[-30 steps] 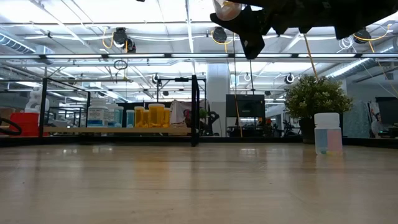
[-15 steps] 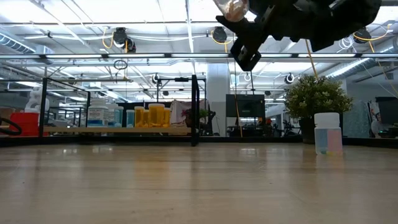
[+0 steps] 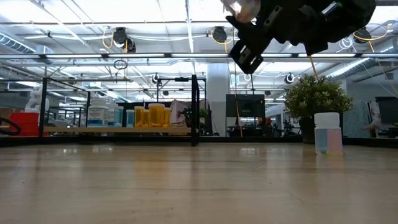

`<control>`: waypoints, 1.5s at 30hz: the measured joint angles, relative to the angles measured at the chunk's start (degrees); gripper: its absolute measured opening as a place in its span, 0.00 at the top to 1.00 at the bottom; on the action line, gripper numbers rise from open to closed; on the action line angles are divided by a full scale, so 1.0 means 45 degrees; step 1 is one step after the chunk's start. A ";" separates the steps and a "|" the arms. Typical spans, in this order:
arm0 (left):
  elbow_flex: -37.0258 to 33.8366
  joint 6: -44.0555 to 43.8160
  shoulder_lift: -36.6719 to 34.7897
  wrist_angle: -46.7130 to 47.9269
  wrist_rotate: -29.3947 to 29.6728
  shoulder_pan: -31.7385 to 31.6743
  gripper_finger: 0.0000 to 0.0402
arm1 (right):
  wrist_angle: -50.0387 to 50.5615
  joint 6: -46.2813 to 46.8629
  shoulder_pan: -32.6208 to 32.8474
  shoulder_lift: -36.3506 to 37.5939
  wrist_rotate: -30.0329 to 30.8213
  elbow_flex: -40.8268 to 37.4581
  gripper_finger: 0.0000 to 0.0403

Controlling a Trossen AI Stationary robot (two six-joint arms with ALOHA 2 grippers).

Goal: Pick and place medicine bottles onto shelf by color
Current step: Put the bottom transparent pill bottle on the shelf

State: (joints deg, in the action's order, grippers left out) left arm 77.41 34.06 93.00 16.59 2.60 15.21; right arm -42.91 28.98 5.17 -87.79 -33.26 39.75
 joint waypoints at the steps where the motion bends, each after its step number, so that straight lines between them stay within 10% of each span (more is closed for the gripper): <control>1: 0.0039 0.0098 0.0124 0.0009 -0.0401 -0.0125 0.27 | 0.0112 -0.0062 0.0003 0.0008 -0.0002 0.0000 0.61; 12: 0.0144 0.0770 0.0681 -0.0283 -0.2374 -0.0736 0.32 | 0.0566 -0.0353 0.0005 0.0005 -0.0005 0.0000 0.61; 24: 0.0149 0.0838 0.0917 -0.0331 -0.2364 -0.0828 0.59 | 0.0746 -0.0444 0.0015 -0.0005 -0.0015 0.0000 0.61; 33: 0.0149 0.0335 0.0917 -0.0278 -0.2286 -0.0827 0.59 | 0.0766 -0.0863 0.0015 -0.0005 0.0103 0.0000 0.61; 45: 0.0108 -0.1438 0.0544 0.0677 -0.1077 -0.0778 0.64 | 0.1201 -0.1787 0.0245 0.0040 0.2388 0.0005 0.35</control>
State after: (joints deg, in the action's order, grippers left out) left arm 77.90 27.59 95.44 19.64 -2.24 11.71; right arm -37.50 20.93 6.27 -87.61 -22.51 39.77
